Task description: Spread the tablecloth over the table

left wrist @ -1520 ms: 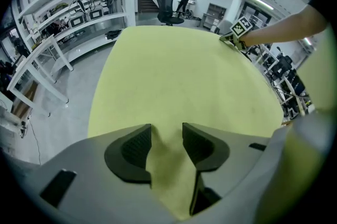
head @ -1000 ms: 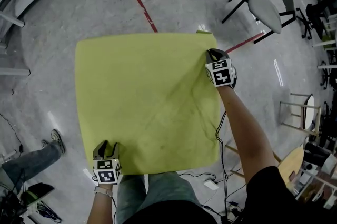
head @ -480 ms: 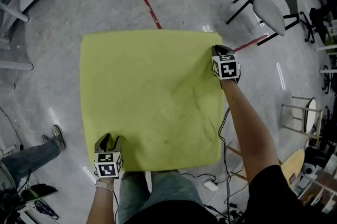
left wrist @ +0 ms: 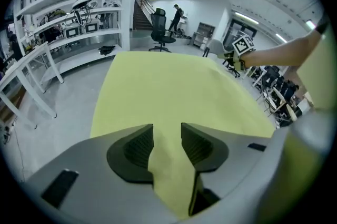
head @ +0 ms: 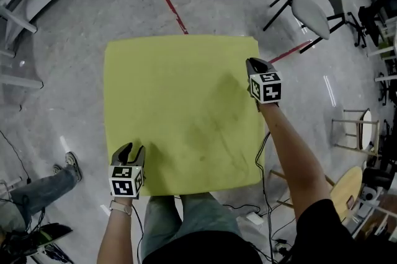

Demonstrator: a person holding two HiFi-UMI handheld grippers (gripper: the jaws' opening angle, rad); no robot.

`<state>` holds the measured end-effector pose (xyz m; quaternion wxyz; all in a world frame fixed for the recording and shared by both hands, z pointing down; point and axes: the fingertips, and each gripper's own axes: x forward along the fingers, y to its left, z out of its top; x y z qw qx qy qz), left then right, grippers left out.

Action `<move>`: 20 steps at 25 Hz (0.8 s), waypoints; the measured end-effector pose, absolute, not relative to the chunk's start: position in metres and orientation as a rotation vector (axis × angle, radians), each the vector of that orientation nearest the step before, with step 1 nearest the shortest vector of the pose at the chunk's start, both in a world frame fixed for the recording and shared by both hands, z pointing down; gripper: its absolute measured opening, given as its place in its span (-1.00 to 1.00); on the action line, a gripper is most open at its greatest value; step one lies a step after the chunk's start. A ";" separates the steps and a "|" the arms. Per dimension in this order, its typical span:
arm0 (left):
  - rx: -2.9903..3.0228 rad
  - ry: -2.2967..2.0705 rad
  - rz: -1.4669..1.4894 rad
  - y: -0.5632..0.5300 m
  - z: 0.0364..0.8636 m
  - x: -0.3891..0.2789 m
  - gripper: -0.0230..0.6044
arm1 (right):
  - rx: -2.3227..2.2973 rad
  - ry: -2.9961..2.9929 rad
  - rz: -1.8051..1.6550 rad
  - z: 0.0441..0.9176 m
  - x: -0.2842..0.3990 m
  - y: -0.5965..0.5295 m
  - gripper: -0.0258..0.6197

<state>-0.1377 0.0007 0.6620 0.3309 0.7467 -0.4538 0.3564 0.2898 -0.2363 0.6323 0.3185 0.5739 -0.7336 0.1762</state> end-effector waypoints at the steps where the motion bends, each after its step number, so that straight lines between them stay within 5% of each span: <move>1: 1.974 -1.182 0.922 -0.001 0.658 -0.137 -0.39 | 1.506 -1.936 0.465 0.629 0.285 -0.229 -0.81; 9: 2.089 -1.136 0.870 0.000 0.630 -0.138 -0.78 | 1.554 -1.951 0.534 0.606 0.255 -0.156 -0.81; 20: 2.156 -1.027 0.735 -0.014 0.595 -0.140 -0.88 | 1.686 -1.908 0.659 0.575 0.216 -0.080 -0.81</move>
